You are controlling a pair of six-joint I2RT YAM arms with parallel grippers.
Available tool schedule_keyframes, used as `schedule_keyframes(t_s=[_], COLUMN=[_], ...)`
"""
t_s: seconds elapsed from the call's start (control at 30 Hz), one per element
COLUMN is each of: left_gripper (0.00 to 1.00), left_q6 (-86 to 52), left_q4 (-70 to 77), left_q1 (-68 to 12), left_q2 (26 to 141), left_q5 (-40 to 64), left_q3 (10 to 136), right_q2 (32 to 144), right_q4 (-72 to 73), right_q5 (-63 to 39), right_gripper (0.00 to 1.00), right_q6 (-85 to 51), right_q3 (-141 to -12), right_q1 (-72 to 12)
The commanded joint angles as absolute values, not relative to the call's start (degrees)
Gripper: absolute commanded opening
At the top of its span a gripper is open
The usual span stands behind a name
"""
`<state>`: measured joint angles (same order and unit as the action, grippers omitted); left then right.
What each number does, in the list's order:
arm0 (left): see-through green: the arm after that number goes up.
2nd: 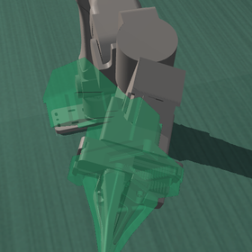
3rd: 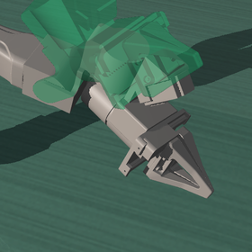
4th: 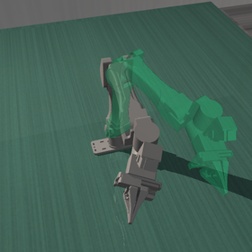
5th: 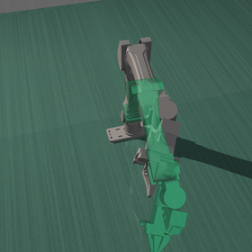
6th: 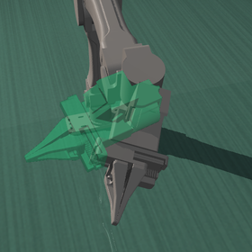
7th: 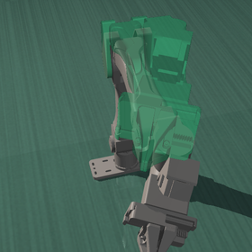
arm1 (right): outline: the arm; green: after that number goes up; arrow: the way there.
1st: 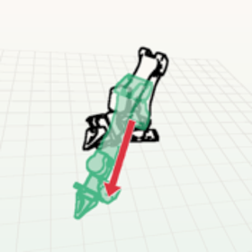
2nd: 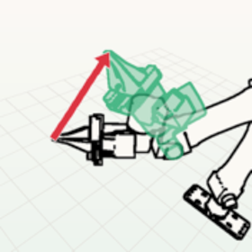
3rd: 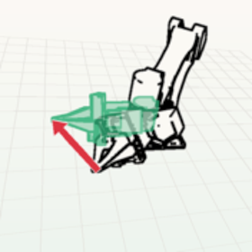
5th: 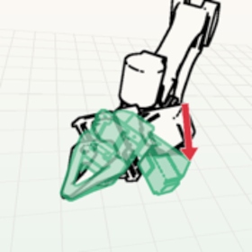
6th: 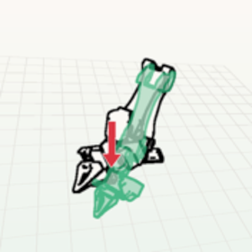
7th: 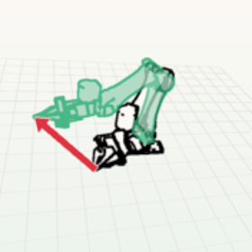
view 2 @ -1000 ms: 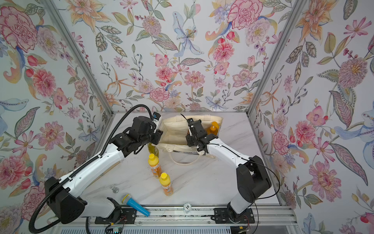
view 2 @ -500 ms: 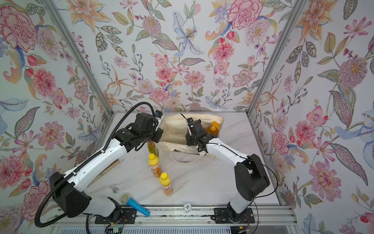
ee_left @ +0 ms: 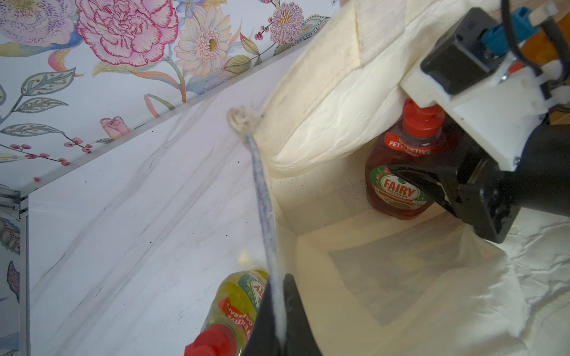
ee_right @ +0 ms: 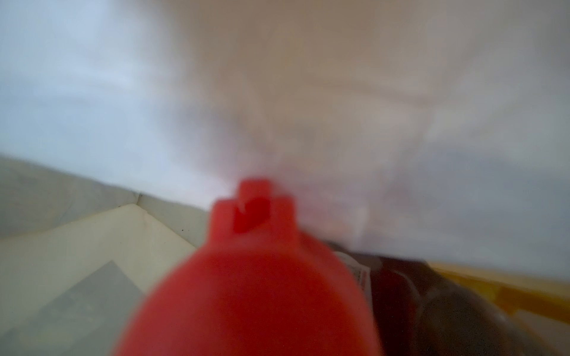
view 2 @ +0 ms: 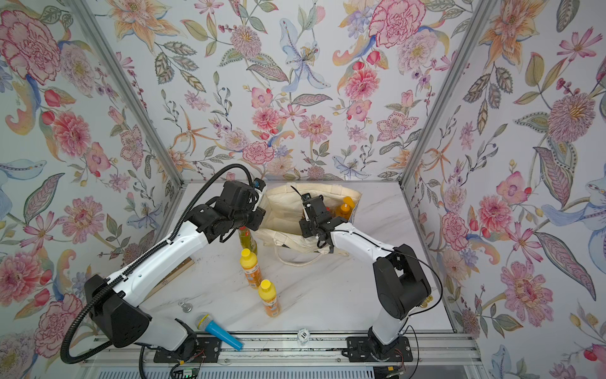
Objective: Pack dish soap into the shopping bag
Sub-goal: Place the bottle of dish soap in the shopping bag.
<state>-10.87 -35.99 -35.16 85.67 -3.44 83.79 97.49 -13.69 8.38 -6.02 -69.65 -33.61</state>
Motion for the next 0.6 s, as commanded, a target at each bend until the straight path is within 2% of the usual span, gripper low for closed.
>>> schedule_keyframes(t_s=[0.0,0.27,0.57], left_gripper=[0.0,0.0,0.0], left_q6=[-9.9,-10.1,-10.2], left_q4=[-34.4,-34.0,-33.3], left_q1=[-34.6,-34.6,-34.6], left_q2=[84.6,84.4,84.3], left_q5=[-5.3,-5.0,-4.5], left_q3=[85.0,84.2,83.5], right_q2=[99.3,98.4,95.6], right_q4=[-16.3,-17.0,-18.9], right_q5=[10.0,10.5,12.3], right_gripper=[0.23,0.5,0.61], right_q6=[-6.2,-6.5,-6.4], right_q3=[-68.6,-69.8,-71.5], right_q1=[-33.3,-33.7,-35.0])
